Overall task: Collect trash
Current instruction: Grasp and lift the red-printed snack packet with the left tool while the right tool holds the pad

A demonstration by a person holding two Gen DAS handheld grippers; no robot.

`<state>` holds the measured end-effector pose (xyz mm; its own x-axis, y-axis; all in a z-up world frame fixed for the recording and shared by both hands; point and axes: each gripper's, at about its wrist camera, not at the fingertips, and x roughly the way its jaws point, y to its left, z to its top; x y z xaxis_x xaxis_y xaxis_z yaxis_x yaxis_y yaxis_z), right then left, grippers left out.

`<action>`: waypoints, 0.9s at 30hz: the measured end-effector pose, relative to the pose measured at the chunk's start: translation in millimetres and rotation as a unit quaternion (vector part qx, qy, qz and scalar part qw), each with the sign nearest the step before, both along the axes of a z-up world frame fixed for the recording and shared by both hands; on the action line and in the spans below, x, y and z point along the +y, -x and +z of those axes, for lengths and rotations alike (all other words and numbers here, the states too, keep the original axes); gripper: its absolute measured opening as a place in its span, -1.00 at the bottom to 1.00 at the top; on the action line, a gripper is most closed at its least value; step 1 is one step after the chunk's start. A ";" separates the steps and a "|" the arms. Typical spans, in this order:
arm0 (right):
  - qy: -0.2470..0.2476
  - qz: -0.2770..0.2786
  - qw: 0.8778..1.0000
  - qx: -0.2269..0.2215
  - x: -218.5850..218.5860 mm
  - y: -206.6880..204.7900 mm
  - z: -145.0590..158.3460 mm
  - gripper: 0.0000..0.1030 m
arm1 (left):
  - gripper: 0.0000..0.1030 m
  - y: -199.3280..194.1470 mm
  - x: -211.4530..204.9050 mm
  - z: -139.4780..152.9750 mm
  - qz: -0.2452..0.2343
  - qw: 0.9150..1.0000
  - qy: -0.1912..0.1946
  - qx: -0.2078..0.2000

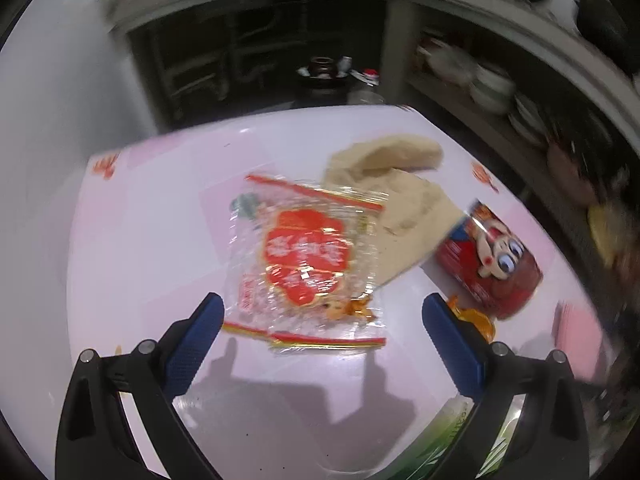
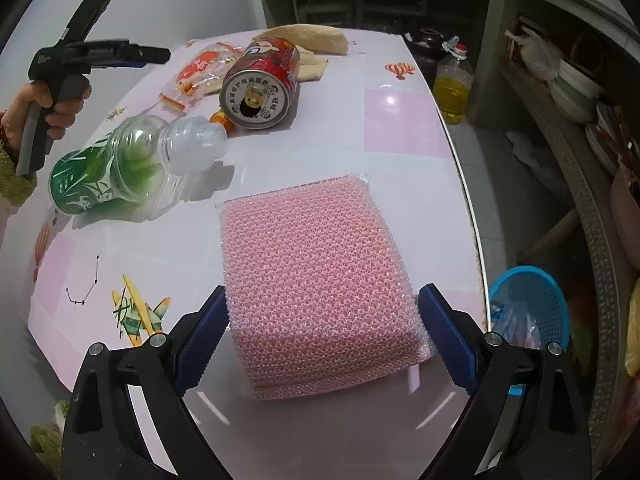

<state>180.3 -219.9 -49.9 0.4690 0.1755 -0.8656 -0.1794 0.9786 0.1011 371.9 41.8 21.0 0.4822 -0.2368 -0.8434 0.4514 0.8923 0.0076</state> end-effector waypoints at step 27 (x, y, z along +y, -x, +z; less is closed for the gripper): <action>-0.032 0.006 0.999 -0.030 -6.6 11.5 7.4 0.72 | -0.39 -29.2 -35.9 -59.3 -0.015 0.990 -0.094 0.100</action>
